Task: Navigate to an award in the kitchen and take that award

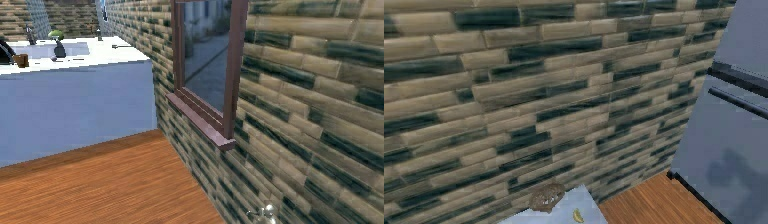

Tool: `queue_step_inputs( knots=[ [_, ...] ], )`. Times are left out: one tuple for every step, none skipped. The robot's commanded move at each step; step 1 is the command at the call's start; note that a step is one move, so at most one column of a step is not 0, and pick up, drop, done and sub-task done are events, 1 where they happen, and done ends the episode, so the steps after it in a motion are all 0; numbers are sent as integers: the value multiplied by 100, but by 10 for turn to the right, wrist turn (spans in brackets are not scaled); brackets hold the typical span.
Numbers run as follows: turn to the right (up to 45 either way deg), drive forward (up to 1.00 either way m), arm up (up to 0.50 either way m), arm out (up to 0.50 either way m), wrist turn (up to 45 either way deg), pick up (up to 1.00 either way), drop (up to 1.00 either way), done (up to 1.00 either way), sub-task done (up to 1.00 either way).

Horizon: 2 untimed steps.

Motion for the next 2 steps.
queue_step_inputs(
  knots=[
    [0, 0, 50, 0, 0, 0, 0, 0, 0],
    [0, 0, 14, 0, 0, 0, 0, 0, 0]
  ],
)
